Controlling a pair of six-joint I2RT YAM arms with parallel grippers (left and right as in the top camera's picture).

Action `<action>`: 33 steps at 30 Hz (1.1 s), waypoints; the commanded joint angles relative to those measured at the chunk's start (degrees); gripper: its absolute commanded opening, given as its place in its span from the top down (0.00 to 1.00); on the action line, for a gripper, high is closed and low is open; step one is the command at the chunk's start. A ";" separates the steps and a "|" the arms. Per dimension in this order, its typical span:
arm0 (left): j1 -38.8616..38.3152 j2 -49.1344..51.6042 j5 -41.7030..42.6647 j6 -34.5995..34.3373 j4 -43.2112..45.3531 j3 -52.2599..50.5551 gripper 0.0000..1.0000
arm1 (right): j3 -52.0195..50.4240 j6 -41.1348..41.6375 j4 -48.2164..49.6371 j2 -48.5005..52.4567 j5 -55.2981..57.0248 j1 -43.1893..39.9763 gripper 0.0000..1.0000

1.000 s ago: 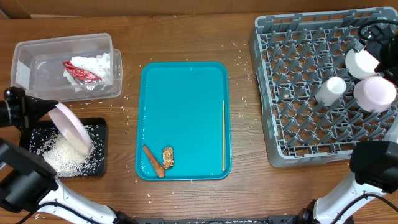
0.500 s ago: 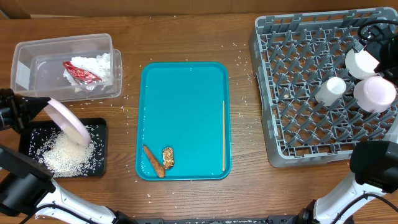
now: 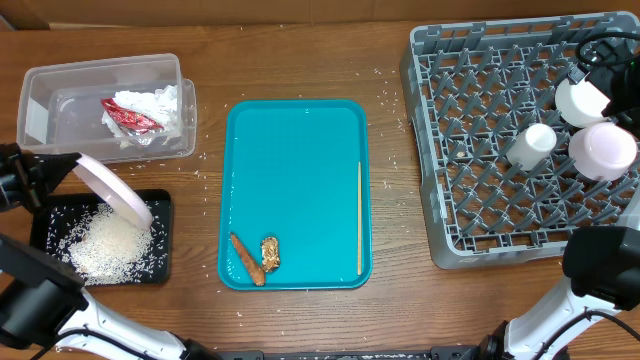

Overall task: Sort waste into correct bins and load items into the dishwasher
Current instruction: 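Tilt the plate with the left gripper to pour rice onto black tray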

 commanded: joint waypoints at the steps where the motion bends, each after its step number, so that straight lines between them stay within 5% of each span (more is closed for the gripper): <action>1: 1.95 -1.25 4.22 -2.84 -0.20 -0.31 0.96 | 1.77 0.44 0.24 -2.60 -0.33 0.07 0.00; 18: 10.05 -0.04 -0.68 -1.49 0.35 -0.70 0.96 | 1.77 0.44 0.24 -2.60 -0.33 0.07 0.00; 33: 7.08 -7.17 -5.33 4.92 -0.22 -0.79 0.96 | 1.77 0.44 0.26 -2.60 -0.33 0.07 0.00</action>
